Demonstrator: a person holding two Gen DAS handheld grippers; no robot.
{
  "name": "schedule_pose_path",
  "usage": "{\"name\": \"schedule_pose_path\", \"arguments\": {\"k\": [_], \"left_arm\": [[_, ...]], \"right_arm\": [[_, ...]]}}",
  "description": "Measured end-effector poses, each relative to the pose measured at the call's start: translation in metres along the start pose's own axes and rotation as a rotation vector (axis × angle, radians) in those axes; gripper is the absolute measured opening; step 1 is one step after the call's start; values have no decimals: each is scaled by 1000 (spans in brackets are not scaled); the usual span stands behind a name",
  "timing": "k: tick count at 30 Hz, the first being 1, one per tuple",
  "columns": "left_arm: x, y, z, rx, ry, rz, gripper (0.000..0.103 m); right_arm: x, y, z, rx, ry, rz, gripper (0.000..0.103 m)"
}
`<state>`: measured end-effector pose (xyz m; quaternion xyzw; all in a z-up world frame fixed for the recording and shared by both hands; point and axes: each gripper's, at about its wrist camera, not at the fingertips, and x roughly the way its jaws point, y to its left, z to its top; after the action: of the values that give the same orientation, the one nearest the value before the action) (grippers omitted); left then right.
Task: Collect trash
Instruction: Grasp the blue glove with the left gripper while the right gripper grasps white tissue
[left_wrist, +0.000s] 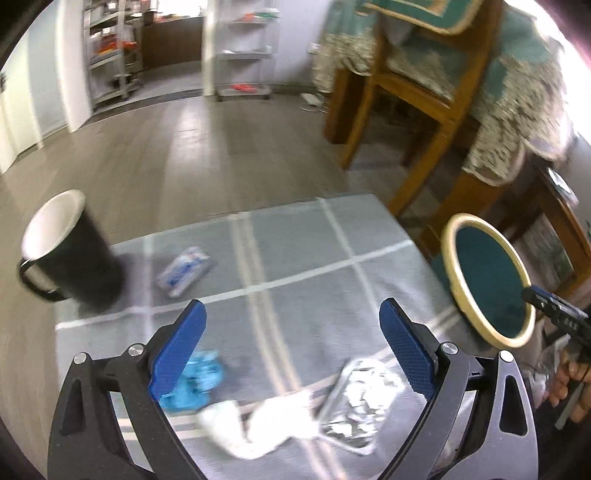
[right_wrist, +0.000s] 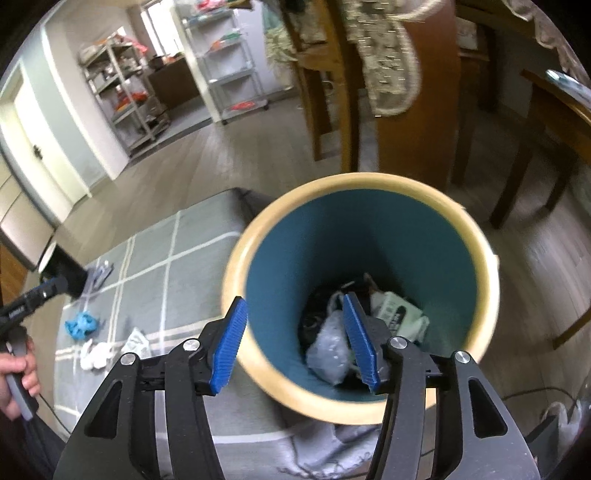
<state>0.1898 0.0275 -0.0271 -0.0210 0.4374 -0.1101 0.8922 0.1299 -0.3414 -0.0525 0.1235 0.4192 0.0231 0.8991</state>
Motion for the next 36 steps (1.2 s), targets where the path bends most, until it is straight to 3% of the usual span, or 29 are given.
{"name": "schedule_pose_path", "arguments": {"k": [5, 15, 19, 20, 22, 26, 28, 36], "left_arm": [[-8, 39, -4, -83, -8, 65, 93], [19, 85, -34, -133, 140, 163, 92], [30, 94, -42, -155, 190, 147, 91], [33, 95, -43, -157, 201, 139, 89], [41, 94, -46, -151, 235, 125, 67], [41, 91, -48, -136, 248, 88, 48], [38, 90, -48, -129, 244, 82, 29], [8, 105, -45, -202, 161, 60, 24]], "right_arm": [[9, 30, -4, -63, 31, 28, 57], [21, 79, -13, -151, 73, 92, 59], [27, 105, -20, -196, 101, 132, 59], [28, 113, -23, -212, 110, 145, 59], [32, 130, -28, -245, 123, 164, 59], [38, 161, -42, -320, 150, 211, 59], [41, 174, -49, -351, 163, 229, 59], [50, 219, -66, -439, 188, 307, 59]]}}
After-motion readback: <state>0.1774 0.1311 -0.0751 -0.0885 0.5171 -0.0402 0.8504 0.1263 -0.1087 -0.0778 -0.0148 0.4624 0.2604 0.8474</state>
